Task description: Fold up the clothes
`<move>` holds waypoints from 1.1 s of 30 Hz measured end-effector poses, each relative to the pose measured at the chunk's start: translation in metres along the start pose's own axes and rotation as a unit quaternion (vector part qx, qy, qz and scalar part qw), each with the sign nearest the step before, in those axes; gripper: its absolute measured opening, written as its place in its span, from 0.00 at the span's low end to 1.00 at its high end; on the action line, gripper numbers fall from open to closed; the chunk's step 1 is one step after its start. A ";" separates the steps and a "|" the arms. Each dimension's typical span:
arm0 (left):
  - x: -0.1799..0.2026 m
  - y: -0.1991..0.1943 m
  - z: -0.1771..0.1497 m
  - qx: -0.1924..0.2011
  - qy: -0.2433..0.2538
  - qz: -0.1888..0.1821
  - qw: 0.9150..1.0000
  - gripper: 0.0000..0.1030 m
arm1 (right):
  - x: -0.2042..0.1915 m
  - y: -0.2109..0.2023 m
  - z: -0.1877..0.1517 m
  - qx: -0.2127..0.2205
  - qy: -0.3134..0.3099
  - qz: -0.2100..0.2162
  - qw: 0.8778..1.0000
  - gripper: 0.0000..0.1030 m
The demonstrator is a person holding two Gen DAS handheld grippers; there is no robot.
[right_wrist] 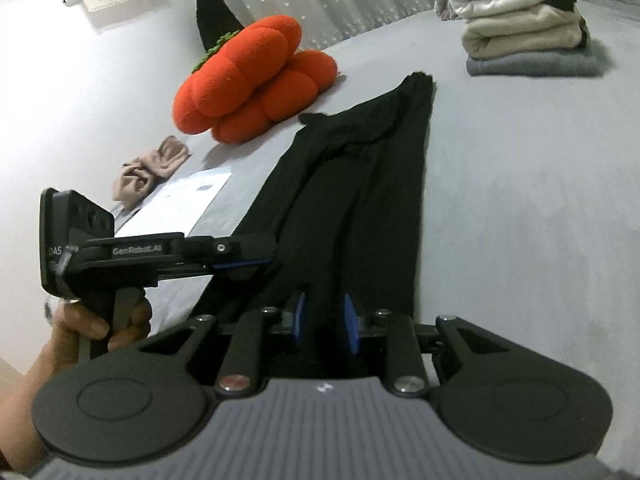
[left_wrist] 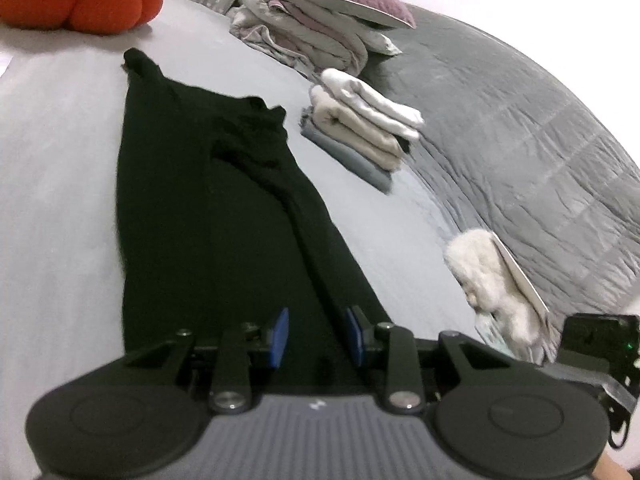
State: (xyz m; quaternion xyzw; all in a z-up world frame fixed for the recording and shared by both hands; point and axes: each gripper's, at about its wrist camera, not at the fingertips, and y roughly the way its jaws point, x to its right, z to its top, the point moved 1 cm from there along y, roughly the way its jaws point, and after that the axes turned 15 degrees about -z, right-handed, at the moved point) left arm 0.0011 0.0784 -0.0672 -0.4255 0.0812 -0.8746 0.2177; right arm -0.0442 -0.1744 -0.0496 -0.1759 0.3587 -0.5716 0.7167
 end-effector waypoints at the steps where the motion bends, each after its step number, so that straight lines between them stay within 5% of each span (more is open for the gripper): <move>1: 0.003 -0.004 -0.006 -0.006 0.002 0.003 1.000 0.30 | -0.002 -0.004 -0.005 -0.002 0.000 0.002 1.000 0.25; 16: 0.059 -0.066 -0.114 -0.029 -0.018 0.012 0.999 0.30 | -0.013 -0.073 -0.065 -0.021 -0.007 -0.017 1.000 0.25; 25: 0.079 -0.101 -0.132 -0.020 -0.023 0.053 0.998 0.32 | -0.007 -0.117 -0.092 -0.029 -0.013 -0.047 0.998 0.34; 33: 0.061 -0.117 -0.130 -0.064 -0.064 0.058 0.994 0.40 | 0.020 -0.124 -0.096 -0.074 0.023 -0.034 0.996 0.35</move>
